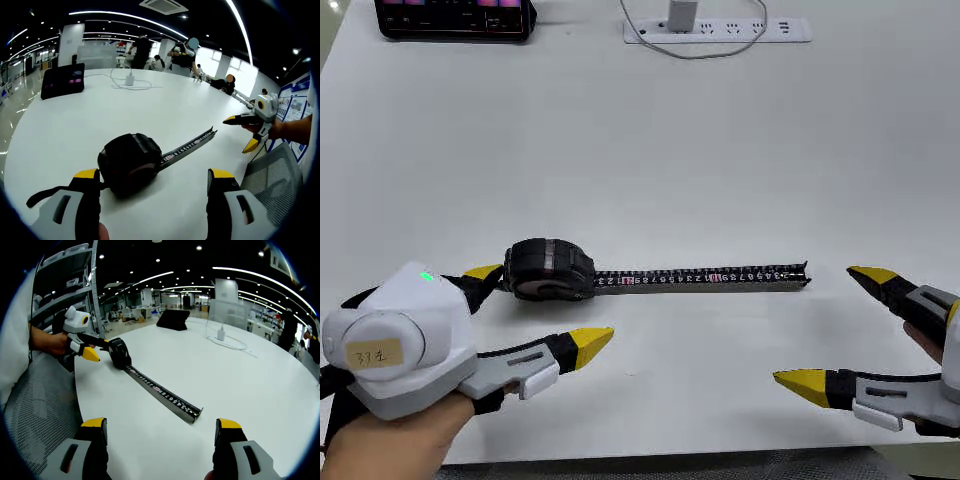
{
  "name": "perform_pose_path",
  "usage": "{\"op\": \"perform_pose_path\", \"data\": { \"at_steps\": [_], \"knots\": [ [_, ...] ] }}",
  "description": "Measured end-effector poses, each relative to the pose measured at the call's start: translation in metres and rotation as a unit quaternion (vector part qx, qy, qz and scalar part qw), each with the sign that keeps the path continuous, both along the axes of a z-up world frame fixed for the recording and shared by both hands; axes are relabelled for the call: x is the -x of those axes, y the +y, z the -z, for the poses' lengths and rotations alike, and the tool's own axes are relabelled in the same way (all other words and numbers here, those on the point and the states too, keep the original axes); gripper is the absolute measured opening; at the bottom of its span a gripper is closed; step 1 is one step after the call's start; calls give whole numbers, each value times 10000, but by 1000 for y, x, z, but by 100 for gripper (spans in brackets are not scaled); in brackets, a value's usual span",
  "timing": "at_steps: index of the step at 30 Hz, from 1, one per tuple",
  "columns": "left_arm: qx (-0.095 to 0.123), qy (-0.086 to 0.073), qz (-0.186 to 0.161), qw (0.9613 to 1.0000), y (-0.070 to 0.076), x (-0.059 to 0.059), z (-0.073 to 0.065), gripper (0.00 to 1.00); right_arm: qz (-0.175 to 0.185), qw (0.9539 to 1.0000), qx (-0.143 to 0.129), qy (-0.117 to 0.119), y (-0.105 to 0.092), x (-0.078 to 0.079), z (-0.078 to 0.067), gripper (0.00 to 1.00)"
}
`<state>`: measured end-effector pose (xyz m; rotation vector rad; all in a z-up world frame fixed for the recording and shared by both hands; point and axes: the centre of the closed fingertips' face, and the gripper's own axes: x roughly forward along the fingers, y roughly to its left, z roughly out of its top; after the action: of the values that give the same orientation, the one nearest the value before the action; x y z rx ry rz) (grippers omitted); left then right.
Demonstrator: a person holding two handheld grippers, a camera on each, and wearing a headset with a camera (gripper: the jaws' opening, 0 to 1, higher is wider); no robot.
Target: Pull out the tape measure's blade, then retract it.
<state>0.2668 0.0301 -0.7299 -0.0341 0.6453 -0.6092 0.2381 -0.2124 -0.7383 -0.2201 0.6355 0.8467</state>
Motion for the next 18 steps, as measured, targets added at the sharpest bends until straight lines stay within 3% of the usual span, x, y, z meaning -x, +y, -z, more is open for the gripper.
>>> {"op": "perform_pose_path", "data": {
  "at_steps": [9,12,18],
  "knots": [
    [-3,-42,-273,9996,1,-4,0,82,-83,9999,57,17,0,-2,2,84],
    [-132,-74,-371,9992,1,-5,2,80,-162,9998,136,16,-1,-3,3,80],
    [-118,-55,-633,9979,1,-9,4,80,-360,9990,253,83,-6,-8,7,72]
  ]
}}
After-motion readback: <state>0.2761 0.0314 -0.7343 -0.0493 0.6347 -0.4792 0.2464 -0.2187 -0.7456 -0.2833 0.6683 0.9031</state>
